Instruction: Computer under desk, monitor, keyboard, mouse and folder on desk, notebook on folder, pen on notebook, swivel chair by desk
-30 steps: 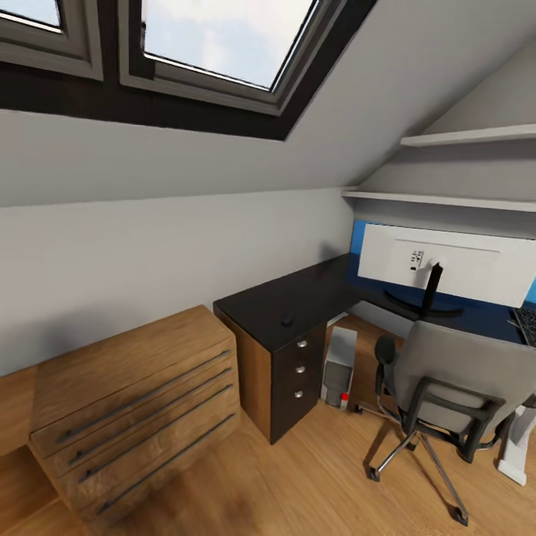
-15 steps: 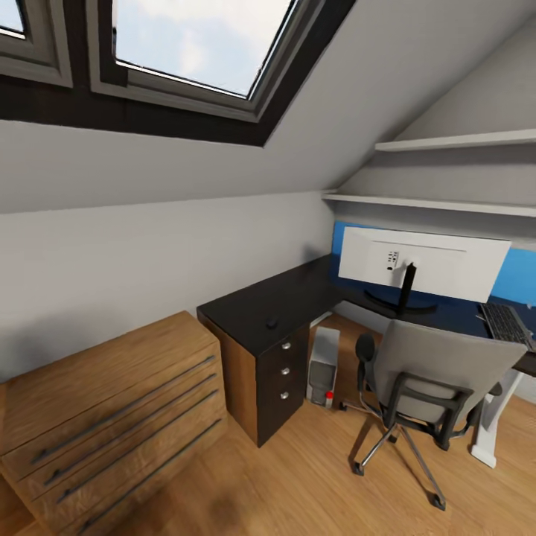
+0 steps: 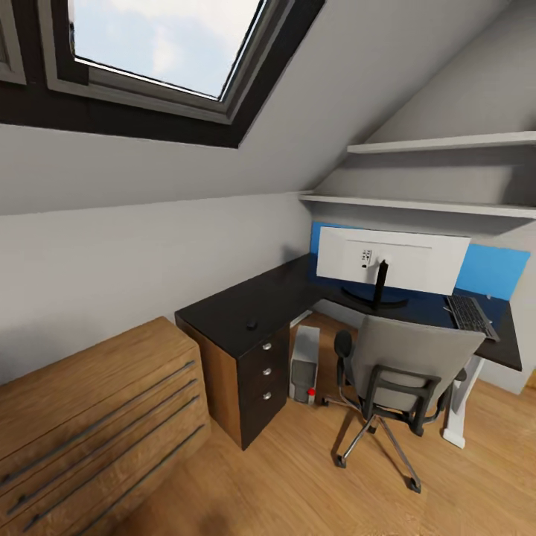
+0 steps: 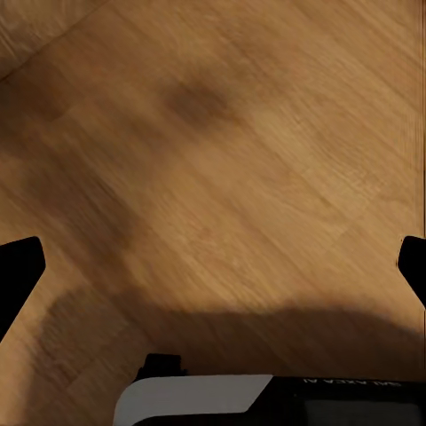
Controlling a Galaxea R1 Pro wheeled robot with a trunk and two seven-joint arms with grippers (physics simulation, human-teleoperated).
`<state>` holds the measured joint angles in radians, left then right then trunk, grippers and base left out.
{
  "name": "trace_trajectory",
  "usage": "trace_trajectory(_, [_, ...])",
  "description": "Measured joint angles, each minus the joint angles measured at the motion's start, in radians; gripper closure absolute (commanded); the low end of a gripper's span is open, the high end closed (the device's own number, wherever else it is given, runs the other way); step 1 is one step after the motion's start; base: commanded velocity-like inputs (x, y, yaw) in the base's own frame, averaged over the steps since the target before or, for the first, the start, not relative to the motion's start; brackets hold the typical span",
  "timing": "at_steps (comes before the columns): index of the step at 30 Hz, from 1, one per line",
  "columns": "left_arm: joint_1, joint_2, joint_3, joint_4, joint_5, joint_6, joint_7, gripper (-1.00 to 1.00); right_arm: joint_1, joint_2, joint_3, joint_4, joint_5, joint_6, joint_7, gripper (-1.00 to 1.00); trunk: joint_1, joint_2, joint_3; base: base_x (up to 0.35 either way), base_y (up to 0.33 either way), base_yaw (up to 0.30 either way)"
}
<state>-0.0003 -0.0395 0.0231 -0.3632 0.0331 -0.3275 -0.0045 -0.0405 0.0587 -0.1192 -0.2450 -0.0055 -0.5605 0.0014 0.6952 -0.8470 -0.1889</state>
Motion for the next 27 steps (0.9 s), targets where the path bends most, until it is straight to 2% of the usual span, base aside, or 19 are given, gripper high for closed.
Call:
trace_trajectory(6, [0.0, 0.002, 0.001, 0.001, 0.0, -0.001, 0.0, -1.0, 0.0, 0.0, 0.009, 0.007, 0.001, 0.0, 0.001, -1.0, 0.0, 0.0, -0.001, 0.0, 0.0, -0.109])
trace_trajectory(7, [0.0, 0.003, 0.001, 0.002, 0.0, 0.0, 0.0, -1.0, 0.0, -0.001, 0.041, 0.009, 0.001, 0.001, -0.002, -1.0, 0.0, 0.0, -0.001, 0.0, 0.0, -0.005])
trace_trajectory(8, [0.0, 0.003, 0.001, 0.002, 0.0, 0.0, 0.0, -1.0, 0.0, -0.001, 0.046, 0.01, 0.001, 0.001, -0.002, -1.0, 0.0, 0.0, -0.001, 0.0, 0.0, -0.003])
trace_trajectory(22, [0.0, 0.003, 0.001, 0.002, 0.0, -0.001, 0.0, -1.0, 0.0, 0.0, 0.051, 0.01, 0.0, 0.0, -0.007, -1.0, 0.0, 0.0, -0.001, 0.0, 0.0, -0.006])
trace_trajectory(27, [-0.001, 0.003, 0.001, 0.002, 0.0, 0.0, 0.0, -1.0, 0.0, 0.0, 0.052, 0.009, 0.0, -0.001, -0.007, -1.0, 0.0, 0.0, -0.001, 0.0, 0.0, -0.173])
